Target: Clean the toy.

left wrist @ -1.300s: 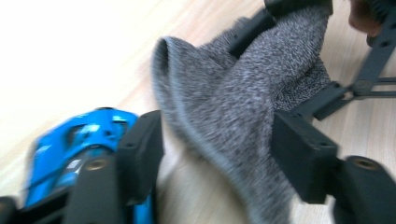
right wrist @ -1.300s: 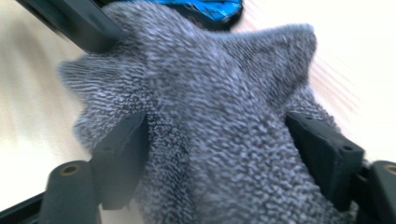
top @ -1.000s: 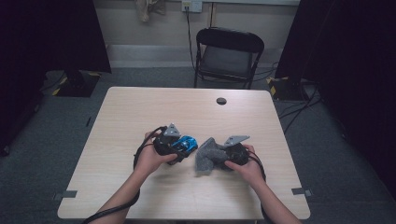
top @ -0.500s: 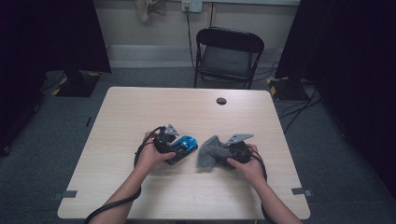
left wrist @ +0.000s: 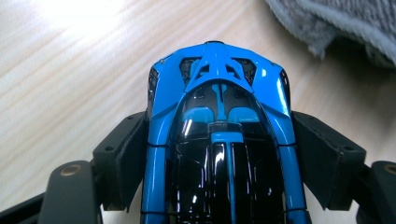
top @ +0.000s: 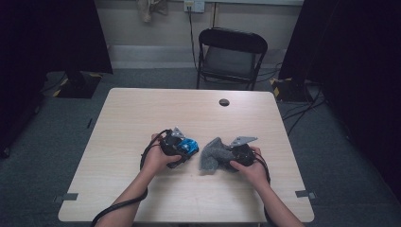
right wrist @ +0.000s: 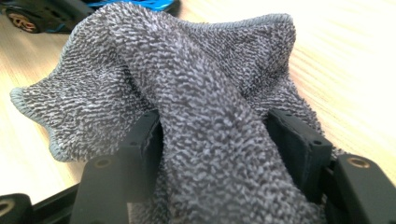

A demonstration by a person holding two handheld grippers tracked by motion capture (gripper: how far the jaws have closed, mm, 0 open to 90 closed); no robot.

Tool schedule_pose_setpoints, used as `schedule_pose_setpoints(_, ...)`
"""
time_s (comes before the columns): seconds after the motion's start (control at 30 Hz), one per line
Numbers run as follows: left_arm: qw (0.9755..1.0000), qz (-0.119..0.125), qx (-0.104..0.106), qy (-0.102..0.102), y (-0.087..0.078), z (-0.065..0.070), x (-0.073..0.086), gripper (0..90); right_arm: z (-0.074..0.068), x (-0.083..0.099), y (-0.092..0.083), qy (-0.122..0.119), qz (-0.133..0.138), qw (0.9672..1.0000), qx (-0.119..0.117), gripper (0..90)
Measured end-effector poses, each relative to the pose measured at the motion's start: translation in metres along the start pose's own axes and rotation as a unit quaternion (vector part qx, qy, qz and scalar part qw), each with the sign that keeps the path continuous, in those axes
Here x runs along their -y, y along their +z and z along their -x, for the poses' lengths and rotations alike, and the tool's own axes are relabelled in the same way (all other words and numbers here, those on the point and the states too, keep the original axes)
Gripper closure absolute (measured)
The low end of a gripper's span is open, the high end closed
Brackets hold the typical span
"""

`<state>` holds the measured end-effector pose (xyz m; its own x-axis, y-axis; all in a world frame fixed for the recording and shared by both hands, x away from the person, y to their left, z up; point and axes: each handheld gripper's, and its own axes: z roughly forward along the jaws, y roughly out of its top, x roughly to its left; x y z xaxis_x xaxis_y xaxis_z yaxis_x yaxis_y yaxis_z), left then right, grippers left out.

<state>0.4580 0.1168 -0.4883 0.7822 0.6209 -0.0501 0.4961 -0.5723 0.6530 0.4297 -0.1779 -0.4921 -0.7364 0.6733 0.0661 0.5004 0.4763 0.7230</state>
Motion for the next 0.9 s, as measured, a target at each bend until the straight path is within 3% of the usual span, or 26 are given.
schedule_pose_setpoints(0.17,0.9999,0.012,0.000,0.002,-0.013,0.001,0.018,24.0,0.000,0.000,0.000,-0.001,0.000,1.0000,0.001,38.3)
schedule_pose_setpoints(0.27,0.9999,0.012,-0.002,0.004,-0.016,0.001,0.020,23.8,0.000,0.000,0.000,0.000,-0.001,1.0000,0.001,38.3)
schedule_pose_setpoints(0.5,0.9995,0.029,-0.012,0.000,-0.007,0.004,0.005,16.1,-0.001,-0.001,0.002,0.000,-0.003,1.0000,0.003,37.4)
schedule_pose_setpoints(0.57,0.9996,0.025,-0.014,-0.002,-0.004,0.004,0.003,15.6,0.000,-0.001,0.002,0.002,-0.002,1.0000,0.002,37.3)
schedule_pose_setpoints(0.6,0.9999,0.006,-0.012,-0.005,0.003,0.003,0.000,16.2,0.000,-0.001,0.002,0.002,-0.001,1.0000,0.002,37.3)
schedule_pose_setpoints(0.7,0.9993,0.016,-0.032,-0.015,0.010,0.003,-0.003,14.4,0.000,-0.001,0.002,0.004,0.000,1.0000,0.001,37.2)
schedule_pose_setpoints(0.77,0.9991,0.020,-0.034,-0.019,0.012,0.004,-0.004,15.1,0.000,0.000,0.002,0.003,0.002,1.0000,0.002,37.0)
schedule_pose_setpoints(0.83,0.9993,0.016,-0.033,0.000,0.012,0.008,-0.007,23.7,0.000,0.000,0.002,0.003,0.002,1.0000,0.002,37.1)
schedule_pose_setpoints(0.9,0.9993,0.003,-0.037,-0.009,0.011,0.010,-0.010,24.3,0.000,-0.001,0.002,0.003,0.000,1.0000,0.002,37.1)
